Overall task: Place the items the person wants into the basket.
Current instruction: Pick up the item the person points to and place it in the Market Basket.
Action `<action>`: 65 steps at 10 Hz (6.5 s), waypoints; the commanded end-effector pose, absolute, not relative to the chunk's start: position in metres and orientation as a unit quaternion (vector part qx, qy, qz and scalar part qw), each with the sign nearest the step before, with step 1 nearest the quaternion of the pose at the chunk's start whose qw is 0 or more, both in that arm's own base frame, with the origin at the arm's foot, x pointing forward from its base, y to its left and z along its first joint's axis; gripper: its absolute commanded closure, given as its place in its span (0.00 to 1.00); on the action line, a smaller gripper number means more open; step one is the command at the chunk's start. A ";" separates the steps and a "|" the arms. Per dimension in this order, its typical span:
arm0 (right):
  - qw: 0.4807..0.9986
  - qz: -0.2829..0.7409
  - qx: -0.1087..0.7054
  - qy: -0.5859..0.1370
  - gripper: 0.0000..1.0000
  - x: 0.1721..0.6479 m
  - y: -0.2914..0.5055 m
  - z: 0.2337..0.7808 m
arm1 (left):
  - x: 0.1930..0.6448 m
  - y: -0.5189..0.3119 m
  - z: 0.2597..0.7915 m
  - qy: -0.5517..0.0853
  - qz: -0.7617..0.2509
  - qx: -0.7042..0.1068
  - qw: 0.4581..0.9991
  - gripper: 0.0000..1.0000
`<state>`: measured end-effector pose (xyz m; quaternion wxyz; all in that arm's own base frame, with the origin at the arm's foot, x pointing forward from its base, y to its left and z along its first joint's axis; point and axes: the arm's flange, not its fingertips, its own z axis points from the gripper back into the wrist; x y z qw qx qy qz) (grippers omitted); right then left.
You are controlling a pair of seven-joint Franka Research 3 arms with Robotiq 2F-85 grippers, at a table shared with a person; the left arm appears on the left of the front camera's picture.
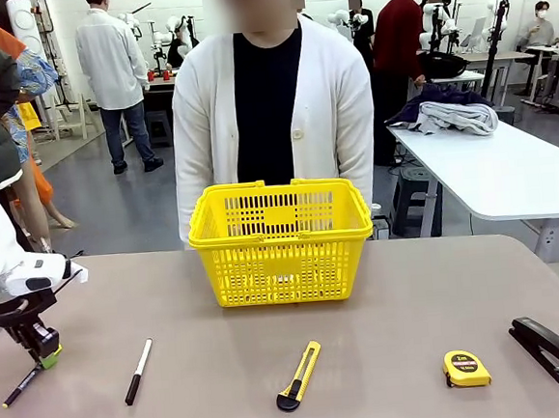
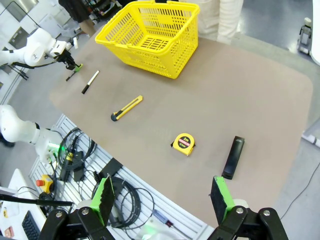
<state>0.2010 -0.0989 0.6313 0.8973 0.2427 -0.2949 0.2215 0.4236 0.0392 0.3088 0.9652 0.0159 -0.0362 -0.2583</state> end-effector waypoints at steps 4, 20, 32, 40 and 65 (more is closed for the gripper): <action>0.896 0.224 0.246 -0.294 0.00 0.201 -0.097 0.630 | 0.401 0.038 0.306 -0.027 -0.258 0.064 0.964 1.00; 0.896 0.224 0.246 -0.294 0.00 0.201 -0.097 0.630 | 0.394 -0.004 0.633 -0.115 -0.304 0.012 0.946 1.00; 0.896 0.224 0.246 -0.294 0.00 0.201 -0.097 0.630 | 0.581 -0.305 0.639 -0.080 -0.727 0.001 0.682 0.88; 0.896 0.224 0.246 -0.294 0.00 0.201 -0.097 0.630 | 0.586 -0.347 0.573 -0.066 -0.720 0.018 0.691 0.88; 0.896 0.224 0.246 -0.294 0.00 0.201 -0.097 0.630 | 0.669 -0.382 0.414 -0.003 -0.697 -0.061 0.715 0.28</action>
